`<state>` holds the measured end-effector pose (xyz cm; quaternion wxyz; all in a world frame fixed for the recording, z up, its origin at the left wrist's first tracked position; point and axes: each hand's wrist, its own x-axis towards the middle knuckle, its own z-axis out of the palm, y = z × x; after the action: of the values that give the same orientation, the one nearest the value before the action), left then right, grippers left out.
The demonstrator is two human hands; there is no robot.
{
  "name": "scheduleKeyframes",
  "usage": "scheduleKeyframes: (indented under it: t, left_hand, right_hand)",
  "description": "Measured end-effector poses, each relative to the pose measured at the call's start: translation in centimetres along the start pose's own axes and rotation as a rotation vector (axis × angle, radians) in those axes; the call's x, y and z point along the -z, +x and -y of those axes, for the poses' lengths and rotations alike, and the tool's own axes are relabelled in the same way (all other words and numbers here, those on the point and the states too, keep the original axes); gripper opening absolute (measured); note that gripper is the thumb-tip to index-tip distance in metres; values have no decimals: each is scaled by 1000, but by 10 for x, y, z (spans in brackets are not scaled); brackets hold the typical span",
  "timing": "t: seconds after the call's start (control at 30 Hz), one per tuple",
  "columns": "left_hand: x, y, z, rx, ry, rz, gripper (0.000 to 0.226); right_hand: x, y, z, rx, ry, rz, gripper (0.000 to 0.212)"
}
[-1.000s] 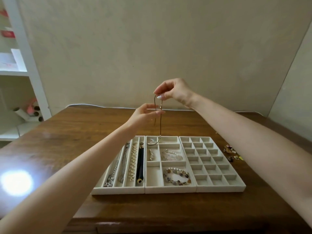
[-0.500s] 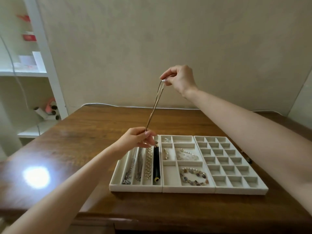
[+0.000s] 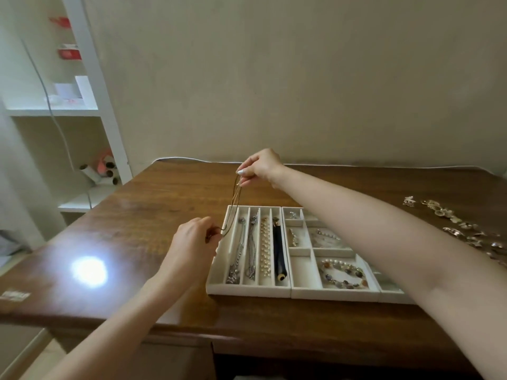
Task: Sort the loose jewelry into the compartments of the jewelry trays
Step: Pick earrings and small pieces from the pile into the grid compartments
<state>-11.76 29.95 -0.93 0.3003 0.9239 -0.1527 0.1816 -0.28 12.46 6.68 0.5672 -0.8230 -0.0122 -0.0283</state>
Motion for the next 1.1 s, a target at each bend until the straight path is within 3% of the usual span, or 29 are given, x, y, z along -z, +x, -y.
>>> scheduleKeyframes:
  t: [0.13,0.27,0.4,0.63,0.73,0.83,1.1]
  left_hand:
    - [0,-10,-6,-32,129,27,11]
    - [1,-23,-16,-74,171,70,28]
    - [4,-27,-17,-108,244,120,16]
    - [6,-25,-17,-115,352,154,21]
    - [7,-25,-18,-112,414,201,30]
    - [11,-23,-17,-113,433,251,31]
    - [18,-11,-13,-98,300,315,32]
  right_hand:
    - [-19,2,-14,-71,-27,64,13]
    - [-26,3,-29,-59,-218,109,12]
    - [-26,0,-37,-22,-256,171,14]
    - [-24,-4,-38,63,-241,310,19]
    - [-23,-4,-39,114,-278,242,22]
    - [-19,-3,-39,142,-364,136,39]
    - [-17,-16,-38,215,-608,217,54]
